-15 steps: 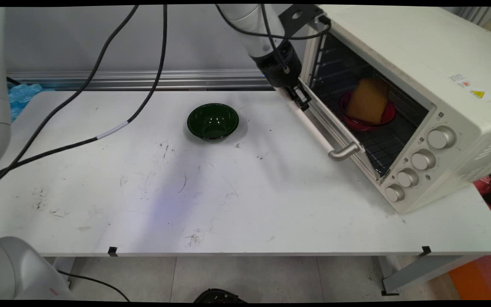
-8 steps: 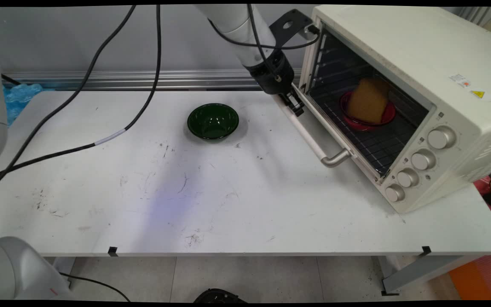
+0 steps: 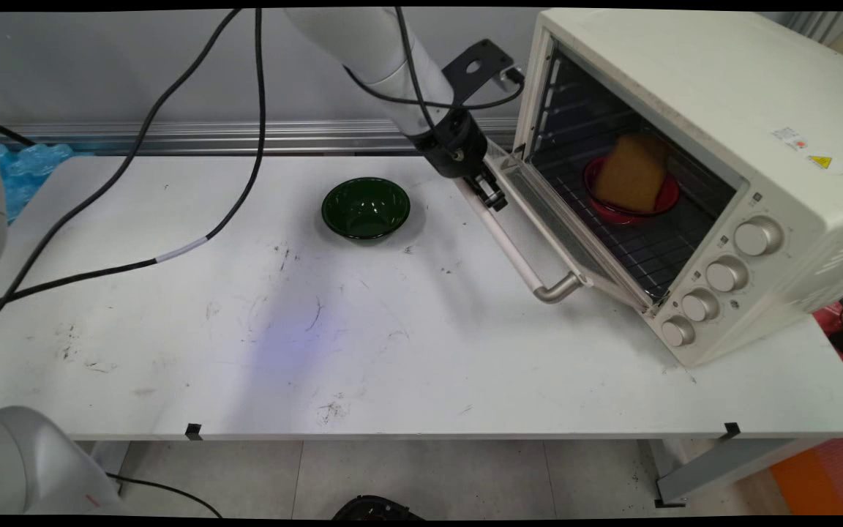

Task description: Open the oven

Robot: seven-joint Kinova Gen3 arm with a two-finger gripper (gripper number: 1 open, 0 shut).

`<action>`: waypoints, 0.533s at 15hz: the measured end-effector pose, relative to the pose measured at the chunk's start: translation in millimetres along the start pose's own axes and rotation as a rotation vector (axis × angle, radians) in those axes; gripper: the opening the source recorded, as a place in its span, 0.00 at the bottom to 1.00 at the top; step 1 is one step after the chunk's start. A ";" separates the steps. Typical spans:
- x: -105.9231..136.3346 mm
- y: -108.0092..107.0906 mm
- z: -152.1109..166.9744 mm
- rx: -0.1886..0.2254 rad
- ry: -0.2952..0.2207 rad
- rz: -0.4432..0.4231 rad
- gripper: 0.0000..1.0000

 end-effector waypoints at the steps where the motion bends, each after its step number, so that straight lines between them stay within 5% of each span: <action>1: -4.0 -0.5 1.5 0.000 0.004 0.000 0.00; 8: -31.8 -2.7 9.4 0.002 0.025 -0.006 0.00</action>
